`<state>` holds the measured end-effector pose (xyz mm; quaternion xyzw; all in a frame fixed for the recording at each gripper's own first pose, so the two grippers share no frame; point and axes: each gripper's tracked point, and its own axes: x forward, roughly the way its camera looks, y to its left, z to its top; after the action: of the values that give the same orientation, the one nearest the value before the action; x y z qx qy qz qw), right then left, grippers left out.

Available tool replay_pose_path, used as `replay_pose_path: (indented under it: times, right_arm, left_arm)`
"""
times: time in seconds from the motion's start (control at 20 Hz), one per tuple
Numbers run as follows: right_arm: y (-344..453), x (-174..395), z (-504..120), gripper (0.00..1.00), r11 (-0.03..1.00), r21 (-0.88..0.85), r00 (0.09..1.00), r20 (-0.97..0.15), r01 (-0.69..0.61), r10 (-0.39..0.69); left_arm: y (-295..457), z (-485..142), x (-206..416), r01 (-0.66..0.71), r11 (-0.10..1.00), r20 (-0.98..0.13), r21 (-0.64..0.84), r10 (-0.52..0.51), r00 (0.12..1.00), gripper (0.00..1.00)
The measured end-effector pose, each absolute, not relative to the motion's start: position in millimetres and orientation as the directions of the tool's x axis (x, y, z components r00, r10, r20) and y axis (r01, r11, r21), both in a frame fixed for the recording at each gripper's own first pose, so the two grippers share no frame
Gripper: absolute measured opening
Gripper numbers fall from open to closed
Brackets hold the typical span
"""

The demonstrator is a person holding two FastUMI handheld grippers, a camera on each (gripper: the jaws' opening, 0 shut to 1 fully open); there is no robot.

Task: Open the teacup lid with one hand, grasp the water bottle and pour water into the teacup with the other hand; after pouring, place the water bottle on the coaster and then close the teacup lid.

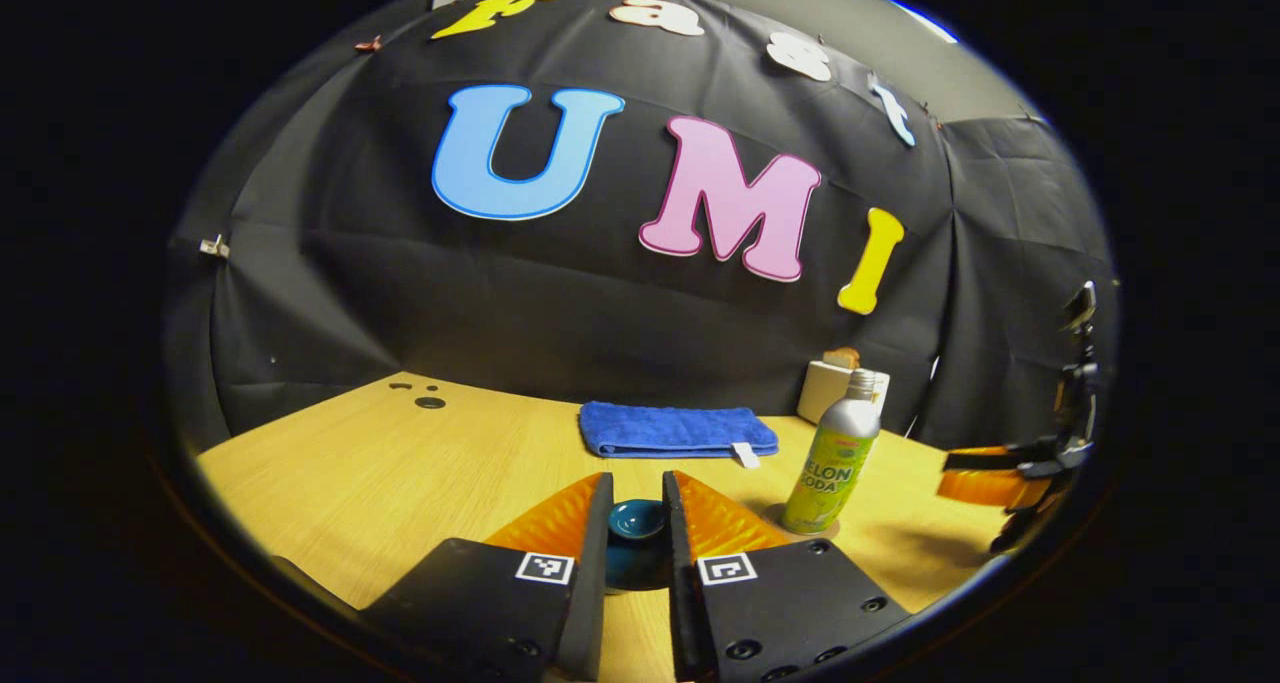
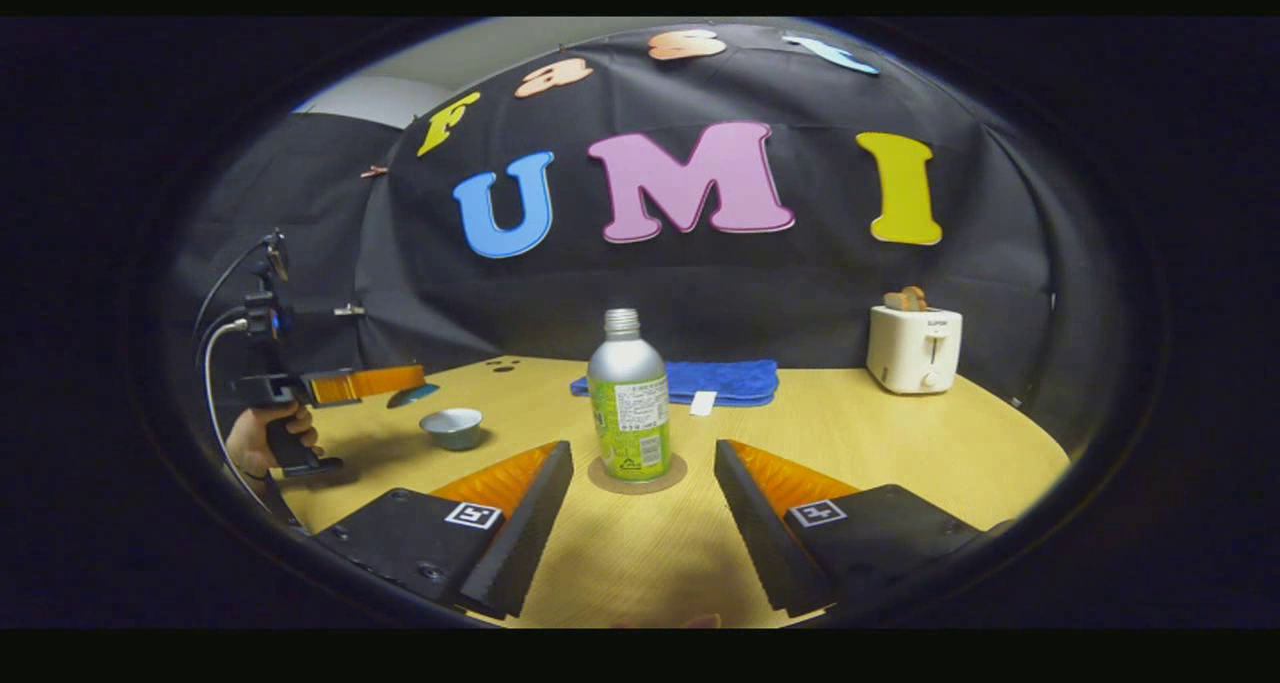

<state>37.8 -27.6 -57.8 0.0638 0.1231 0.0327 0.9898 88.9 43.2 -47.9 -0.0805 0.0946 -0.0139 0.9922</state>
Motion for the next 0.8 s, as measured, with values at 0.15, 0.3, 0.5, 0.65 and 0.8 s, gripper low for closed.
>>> replay_pose_path:
  times: [0.15,0.3,0.5,0.65,0.8]
  right_arm:
    - [-41,23,-43,0.88,0.988,0.152,0.979,-0.198,-0.021,0.051]
    - [-43,13,-38,0.88,0.986,0.166,0.981,-0.183,-0.032,0.062]
    - [-35,8,-28,0.88,0.982,0.174,0.980,-0.173,-0.069,0.099]
    - [-40,6,-24,0.88,0.985,0.162,0.983,-0.162,-0.064,0.091]
    - [-45,5,-19,0.89,0.985,0.164,0.986,-0.149,-0.056,0.081]
  left_arm:
    - [44,-67,101,-0.009,0.988,-0.242,-0.151,-0.028,0.970,0.31]
    - [40,-77,111,-0.017,0.993,-0.270,-0.121,-0.017,0.963,0.31]
    - [40,-88,115,-0.033,0.996,-0.294,-0.083,0.007,0.956,0.31]
    - [40,-96,120,-0.040,0.997,-0.310,-0.064,0.019,0.950,0.31]
    - [39,-99,119,-0.037,0.997,-0.312,-0.064,0.015,0.950,0.31]
